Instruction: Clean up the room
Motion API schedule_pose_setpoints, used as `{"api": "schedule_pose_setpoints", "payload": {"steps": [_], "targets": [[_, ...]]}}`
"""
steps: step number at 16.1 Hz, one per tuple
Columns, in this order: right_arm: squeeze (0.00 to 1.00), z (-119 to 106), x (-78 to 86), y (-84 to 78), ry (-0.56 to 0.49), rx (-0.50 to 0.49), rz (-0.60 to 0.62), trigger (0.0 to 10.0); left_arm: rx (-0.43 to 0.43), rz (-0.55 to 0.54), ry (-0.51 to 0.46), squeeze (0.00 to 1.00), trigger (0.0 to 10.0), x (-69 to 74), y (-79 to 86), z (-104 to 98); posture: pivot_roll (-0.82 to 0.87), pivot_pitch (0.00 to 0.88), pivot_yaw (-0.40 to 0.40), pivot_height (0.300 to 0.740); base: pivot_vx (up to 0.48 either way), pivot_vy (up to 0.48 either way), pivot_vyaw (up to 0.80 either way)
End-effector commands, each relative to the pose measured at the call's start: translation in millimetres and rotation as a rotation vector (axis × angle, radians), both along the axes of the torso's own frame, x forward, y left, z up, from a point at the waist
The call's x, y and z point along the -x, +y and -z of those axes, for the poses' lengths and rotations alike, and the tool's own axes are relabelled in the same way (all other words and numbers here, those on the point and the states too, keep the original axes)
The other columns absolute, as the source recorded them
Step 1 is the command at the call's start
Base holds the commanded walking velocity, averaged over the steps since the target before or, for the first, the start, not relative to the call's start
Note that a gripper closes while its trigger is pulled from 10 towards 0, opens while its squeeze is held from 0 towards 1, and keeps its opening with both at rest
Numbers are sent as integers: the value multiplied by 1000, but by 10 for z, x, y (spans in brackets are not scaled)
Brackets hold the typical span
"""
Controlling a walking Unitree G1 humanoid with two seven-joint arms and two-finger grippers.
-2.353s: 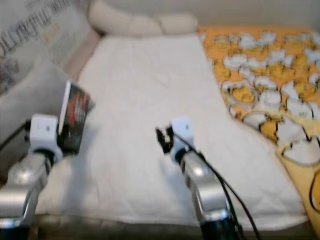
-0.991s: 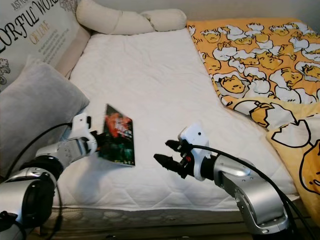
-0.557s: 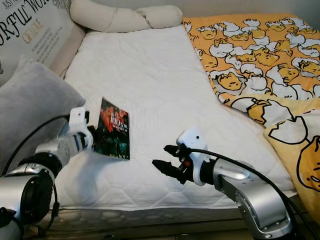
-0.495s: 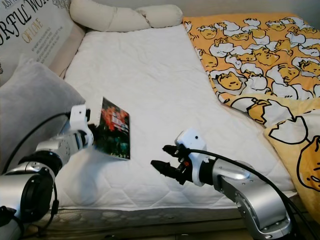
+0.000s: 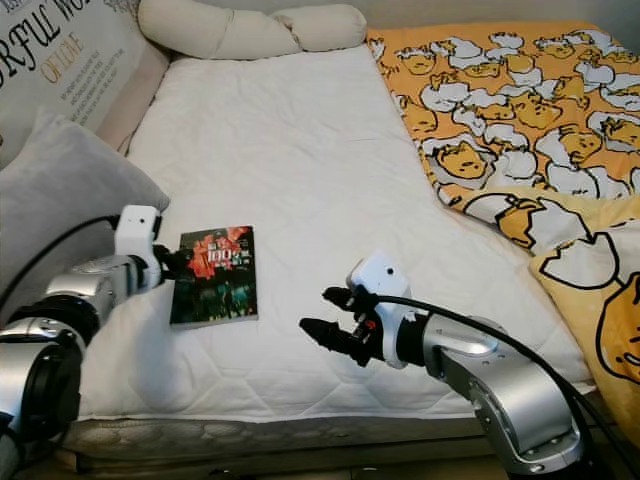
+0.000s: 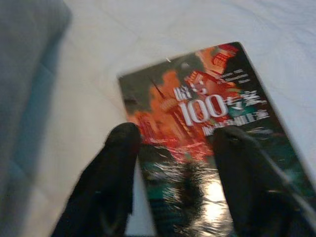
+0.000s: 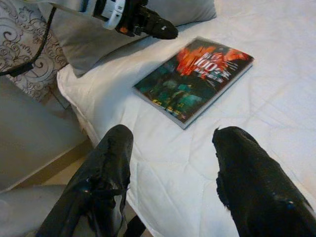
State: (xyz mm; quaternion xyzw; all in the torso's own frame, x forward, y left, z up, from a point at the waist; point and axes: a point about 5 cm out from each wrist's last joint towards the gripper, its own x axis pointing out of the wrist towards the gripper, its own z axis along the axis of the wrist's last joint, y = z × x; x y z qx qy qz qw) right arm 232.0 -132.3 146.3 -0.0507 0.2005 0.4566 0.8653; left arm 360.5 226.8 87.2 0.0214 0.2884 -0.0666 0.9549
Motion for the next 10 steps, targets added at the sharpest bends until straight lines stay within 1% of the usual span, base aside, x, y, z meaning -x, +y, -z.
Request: {"api": "schedule_pose_setpoints", "payload": {"steps": [1, 2, 3, 4, 5, 6, 7, 8, 9, 10], "targets": [[0, 21, -21, 22, -11, -2, 25, 10000, -56, 65, -66, 1000, 10000, -74, 41, -163, -281, 11, 79, 740, 0, 0, 0], [0, 53, -47, 25, -22, -4, 71, 10000, -39, 105, -111, 1000, 10000, -119, 9, -252, -259, 0, 77, 740, 0, 0, 0], [0, 81, -71, 29, -26, -7, 111, 10000, 18, 108, -142, 1000, 10000, -149, -23, -311, -241, 0, 74, 740, 0, 0, 0], [0, 151, -117, 37, -29, -11, 204, 10000, 122, 134, -192, 1000, 10000, -198, -99, -417, -207, 0, 68, 740, 0, 0, 0], [0, 206, -174, 21, -58, -3, 302, 10000, 178, 197, -233, 1000, 10000, -227, -202, -490, -179, 0, 64, 740, 0, 0, 0], [0, 218, -222, -2, -91, -7, 381, 10000, 200, 249, -256, 314, 10000, -234, -295, -520, -166, 0, 60, 740, 0, 0, 0], [0, 218, -260, -25, -87, -42, 463, 10000, 231, 290, -279, 0, 10000, -225, -387, -532, -153, 0, 61, 740, 0, 0, 0], [0, 226, -296, -74, -113, -48, 558, 10000, 291, 340, -327, 0, 10000, -117, -585, -509, -145, 0, 61, 740, 0, 0, 0], [0, 275, -290, -95, -111, -38, 617, 10000, 289, 348, -384, 0, 10000, 36, -687, -467, -141, 0, 65, 740, 0, 0, 0], [0, 338, -273, -146, -108, -13, 691, 10000, 223, 275, -440, 0, 10000, 193, -695, -374, -130, 0, 63, 740, 0, 0, 0]]}}
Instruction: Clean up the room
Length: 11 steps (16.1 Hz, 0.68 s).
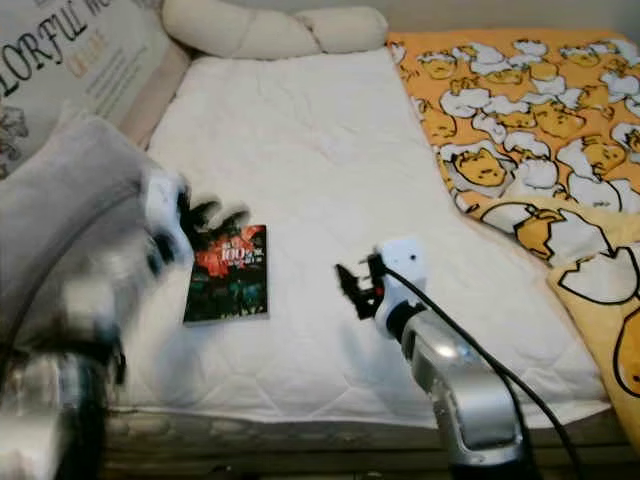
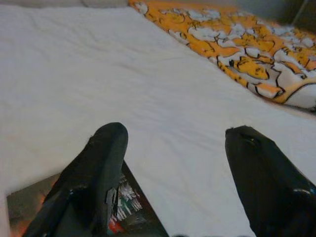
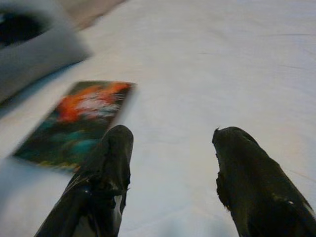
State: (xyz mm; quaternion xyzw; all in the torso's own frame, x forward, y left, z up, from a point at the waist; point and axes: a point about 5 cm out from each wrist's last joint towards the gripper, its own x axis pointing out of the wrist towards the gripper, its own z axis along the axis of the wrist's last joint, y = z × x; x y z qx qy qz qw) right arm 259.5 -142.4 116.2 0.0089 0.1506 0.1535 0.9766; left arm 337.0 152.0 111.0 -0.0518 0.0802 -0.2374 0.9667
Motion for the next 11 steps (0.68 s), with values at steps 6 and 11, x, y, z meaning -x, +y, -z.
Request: {"api": "schedule_pose_setpoints", "payload": {"steps": [6, 11], "targets": [[0, 174, 119, -19, 15, 26, 105, 10000, -130, -274, -57, 0, 10000, 528, 265, 71, -83, 0, 40, 740, 0, -246, 0], [0, 212, 29, -36, -5, 49, 150, 10000, -188, -322, -32, 0, 10000, 742, 286, 80, -63, 0, 46, 740, 0, -395, 0]]}}
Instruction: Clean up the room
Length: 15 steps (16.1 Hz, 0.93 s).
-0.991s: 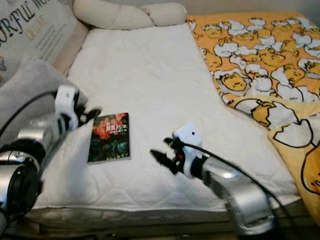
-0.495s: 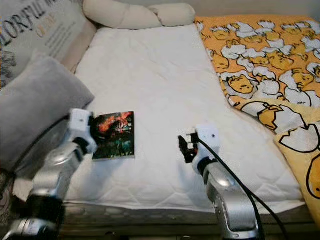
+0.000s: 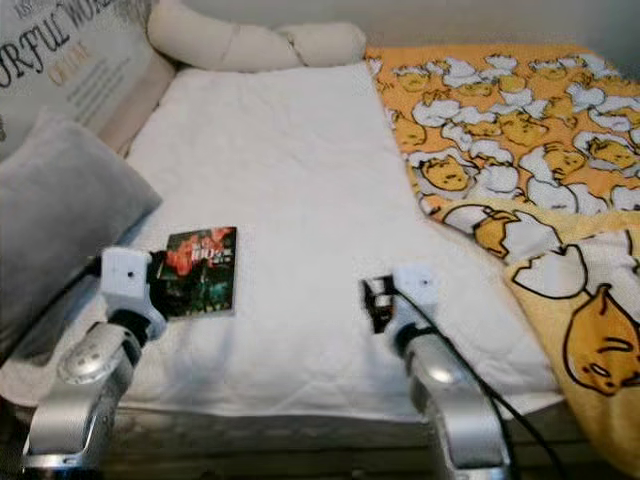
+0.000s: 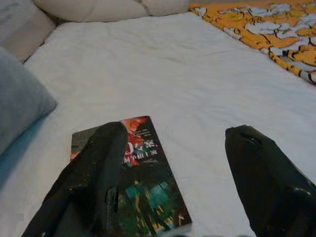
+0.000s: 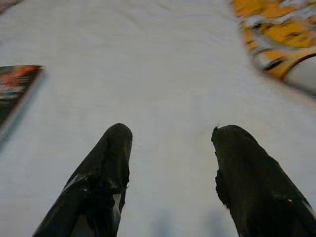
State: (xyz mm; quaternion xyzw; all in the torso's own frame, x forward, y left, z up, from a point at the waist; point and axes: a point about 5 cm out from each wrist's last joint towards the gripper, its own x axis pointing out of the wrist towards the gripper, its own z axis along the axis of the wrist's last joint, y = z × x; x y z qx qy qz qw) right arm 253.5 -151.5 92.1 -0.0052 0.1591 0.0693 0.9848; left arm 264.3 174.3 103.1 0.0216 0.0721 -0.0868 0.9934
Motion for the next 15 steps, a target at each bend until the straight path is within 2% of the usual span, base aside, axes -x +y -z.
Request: {"api": "schedule_pose_setpoints", "payload": {"steps": [1, 8, 10, 11, 13, 15], "targets": [[0, -31, -43, 40, -25, 12, -9, 10000, -40, -23, 15, 0, 10000, 28, 62, 4, -63, 0, 48, 740, 0, -394, 0], [0, 0, -70, -1, -41, 41, 24, 10000, -45, -30, 22, 0, 10000, 3, 68, -31, -73, 0, 68, 740, 0, -373, 0], [0, -2, -88, 2, -45, 41, 26, 10000, -18, -44, 31, 0, 10000, -6, 58, -47, -73, 0, 72, 740, 0, 0, 0], [0, -2, -96, 2, -48, 43, 26, 10000, -31, -37, 32, 0, 10000, -7, 52, -52, -73, 0, 74, 740, 0, 0, 0], [0, -5, -97, 8, -47, 38, 30, 10000, -34, 20, 11, 0, 10000, 20, 22, -60, -76, 0, 76, 740, 0, 0, 0], [0, -1, -102, 15, -46, 36, 30, 10000, -24, 31, 12, 0, 10000, 23, 12, -63, -76, 0, 76, 740, 307, 0, -781]]}}
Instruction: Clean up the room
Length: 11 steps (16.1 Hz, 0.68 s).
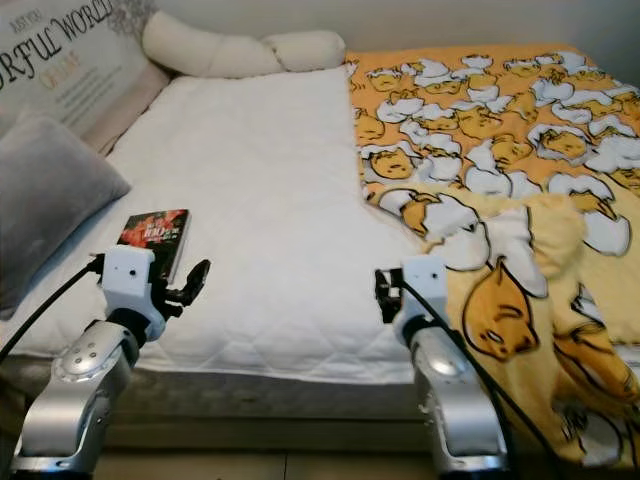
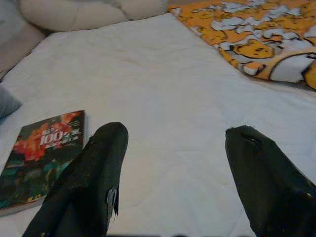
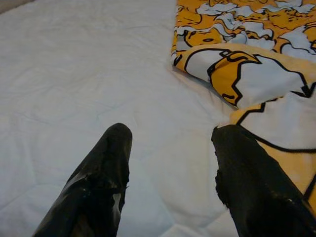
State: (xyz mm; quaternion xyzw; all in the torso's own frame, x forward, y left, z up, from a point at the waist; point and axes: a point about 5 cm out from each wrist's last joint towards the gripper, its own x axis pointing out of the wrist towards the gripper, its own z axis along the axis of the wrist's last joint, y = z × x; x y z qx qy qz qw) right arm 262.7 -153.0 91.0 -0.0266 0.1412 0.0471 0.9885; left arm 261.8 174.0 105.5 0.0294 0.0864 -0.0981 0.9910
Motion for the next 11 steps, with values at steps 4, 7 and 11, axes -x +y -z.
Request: {"api": "schedule_pose_setpoints", "payload": {"steps": [4, 7, 11], "targets": [[0, -46, -77, 64, -21, -6, -27, 10000, -3, 7, -12, 0, 10000, -10, 9, -55, -71, 0, 74, 740, 395, 0, -583], [0, -61, -104, 77, -26, -2, -38, 10000, -12, 5, -10, 0, 10000, -14, 20, -52, -70, 0, 70, 740, 391, 0, 0], [0, -73, -144, 137, -28, -4, -83, 10000, -33, -2, 2, 0, 10000, -7, 53, -31, -71, 0, 77, 740, 358, 0, 0]]}}
